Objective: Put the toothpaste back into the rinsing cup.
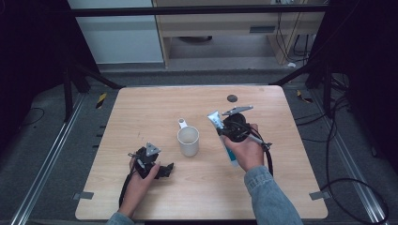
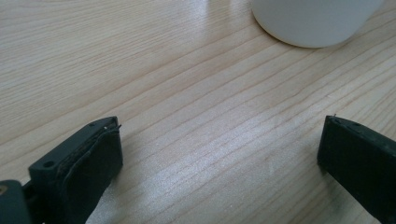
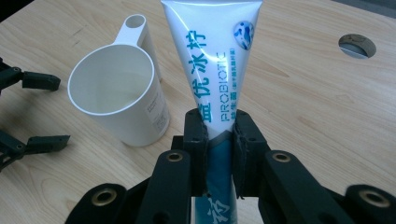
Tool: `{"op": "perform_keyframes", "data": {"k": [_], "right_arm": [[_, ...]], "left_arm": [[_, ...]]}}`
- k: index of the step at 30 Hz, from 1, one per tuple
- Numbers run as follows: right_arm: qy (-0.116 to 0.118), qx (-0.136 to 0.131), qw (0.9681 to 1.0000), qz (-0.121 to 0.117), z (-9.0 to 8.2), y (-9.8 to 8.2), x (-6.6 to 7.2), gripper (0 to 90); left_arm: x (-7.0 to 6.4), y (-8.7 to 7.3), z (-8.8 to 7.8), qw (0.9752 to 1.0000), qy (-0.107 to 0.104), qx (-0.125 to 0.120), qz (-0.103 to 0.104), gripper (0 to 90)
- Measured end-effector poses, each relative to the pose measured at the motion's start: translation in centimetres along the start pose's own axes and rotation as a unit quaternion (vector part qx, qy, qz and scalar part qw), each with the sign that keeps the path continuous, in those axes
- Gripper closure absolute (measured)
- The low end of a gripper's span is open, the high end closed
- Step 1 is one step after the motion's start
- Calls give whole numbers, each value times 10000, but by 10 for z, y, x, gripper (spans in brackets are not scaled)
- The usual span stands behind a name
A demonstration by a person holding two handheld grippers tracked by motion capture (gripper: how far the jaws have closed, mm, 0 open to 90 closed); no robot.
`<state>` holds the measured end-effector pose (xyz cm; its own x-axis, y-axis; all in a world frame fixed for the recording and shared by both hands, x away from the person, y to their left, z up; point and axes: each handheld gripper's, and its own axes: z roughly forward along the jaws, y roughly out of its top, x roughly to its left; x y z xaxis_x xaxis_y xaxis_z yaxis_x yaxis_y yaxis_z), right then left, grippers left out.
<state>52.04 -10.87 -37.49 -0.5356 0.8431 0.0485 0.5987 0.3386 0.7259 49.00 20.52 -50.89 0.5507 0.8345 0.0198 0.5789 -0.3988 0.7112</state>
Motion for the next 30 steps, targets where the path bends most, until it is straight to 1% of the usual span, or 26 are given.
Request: {"op": "perform_keyframes", "data": {"k": [2,7,13,14,18,19,20,21,22,23,25,30], "right_arm": [[-2,-24,10000,9,0,0,1,780],[-24,-217,9997,105,-3,4,4,780],[-33,-372,9993,93,-6,11,10,780],[-21,-444,9990,69,-7,15,13,780],[-27,-587,9983,62,-7,24,18,779],[-14,-654,9978,92,-8,25,19,779],[-14,-654,9978,92,-8,25,19,779],[28,-789,9967,165,-9,28,21,780],[24,-821,9964,188,-9,29,22,779],[24,-821,9964,188,-9,29,22,779],[-29,-896,9959,115,-8,33,25,780],[-39,-924,9957,69,-8,38,27,780]], "left_arm": [[0,0,0,10000,-1,2,2,0],[0,0,0,10000,0,-3,-3,0],[0,0,0,10000,-5,-4,15,0],[0,0,0,10000,-6,-4,17,0],[0,1,1,10000,-9,-17,0,0],[0,1,1,10000,-9,-17,0,0],[0,1,1,10000,-8,-16,0,0],[0,1,1,10000,-9,-17,0,0],[0,1,1,10000,-9,-17,0,0],[0,1,1,10000,-9,-17,0,0],[0,1,1,10000,-10,-16,0,0],[0,1,1,10000,-10,-15,2,0]]}}
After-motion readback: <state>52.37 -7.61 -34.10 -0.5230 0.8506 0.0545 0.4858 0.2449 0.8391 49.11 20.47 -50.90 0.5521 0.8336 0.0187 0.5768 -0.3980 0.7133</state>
